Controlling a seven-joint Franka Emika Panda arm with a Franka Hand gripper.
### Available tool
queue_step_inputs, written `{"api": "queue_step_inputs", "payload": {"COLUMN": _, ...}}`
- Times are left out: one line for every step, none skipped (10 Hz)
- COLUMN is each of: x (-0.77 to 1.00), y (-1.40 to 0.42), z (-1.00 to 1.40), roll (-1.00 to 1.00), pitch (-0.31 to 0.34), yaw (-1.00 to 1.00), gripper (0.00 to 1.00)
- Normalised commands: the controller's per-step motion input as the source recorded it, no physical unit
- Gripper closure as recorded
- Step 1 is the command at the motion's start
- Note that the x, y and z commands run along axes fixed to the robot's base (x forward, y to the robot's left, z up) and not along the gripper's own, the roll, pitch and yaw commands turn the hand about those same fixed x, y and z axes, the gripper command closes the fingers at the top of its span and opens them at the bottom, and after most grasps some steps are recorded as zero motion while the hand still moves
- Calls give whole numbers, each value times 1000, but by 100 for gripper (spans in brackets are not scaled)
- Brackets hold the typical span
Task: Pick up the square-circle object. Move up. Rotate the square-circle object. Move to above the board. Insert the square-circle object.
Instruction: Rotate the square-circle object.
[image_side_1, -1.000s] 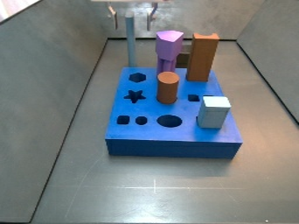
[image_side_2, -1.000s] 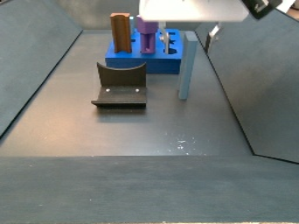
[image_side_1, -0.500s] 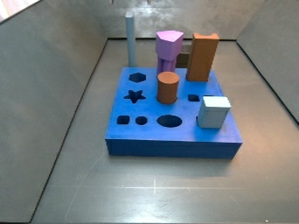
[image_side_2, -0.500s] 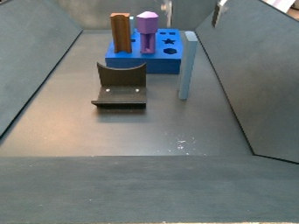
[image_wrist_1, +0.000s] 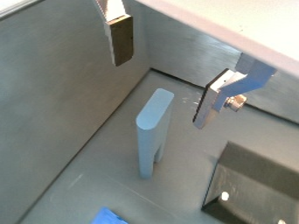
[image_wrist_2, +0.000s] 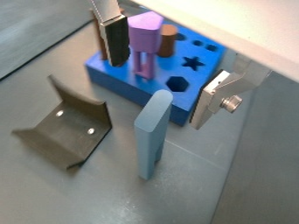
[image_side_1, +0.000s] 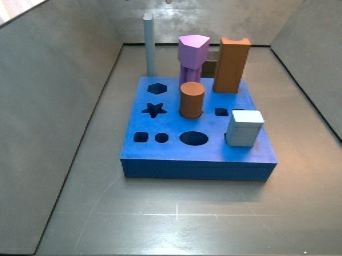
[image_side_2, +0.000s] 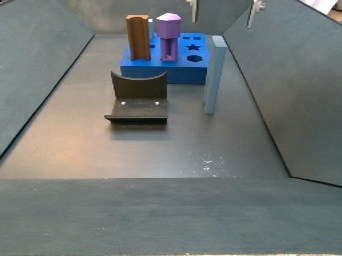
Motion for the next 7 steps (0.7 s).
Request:
{"api": "queue_step_inputs", "payload": {"x": 22, "y": 8, "z": -26, "roll": -5, "pitch": 10, "yaw": -1000, "gripper": 0}}
{"api": "queue_step_inputs", "payload": {"x": 22, "y": 10, "z": -25, "roll": -5, "pitch": 11, "yaw": -1000, "gripper": 0}}
{"api": "queue_step_inputs", "payload": {"x": 22, "y": 11, "z": -24, "roll": -5, "pitch": 12, "yaw": -1000, "gripper": 0}}
{"api": "queue_step_inputs", "payload": {"x": 23, "y": 10, "z": -24, "roll": -5, "pitch": 12, "yaw": -1000, "gripper": 0}}
{"api": "queue_step_inputs", "payload": {"x": 23, "y": 12, "z": -23, "roll": -6, "pitch": 13, "yaw": -1000, "gripper": 0}}
{"api": "queue_step_inputs", "payload": {"x": 23, "y": 12, "z": -23, "roll": -6, "pitch": 14, "yaw": -1000, "gripper": 0}}
{"api": "queue_step_inputs", "payload": {"x": 23, "y": 12, "z": -23, "roll": -7, "pitch": 15, "yaw": -1000, "gripper": 0}}
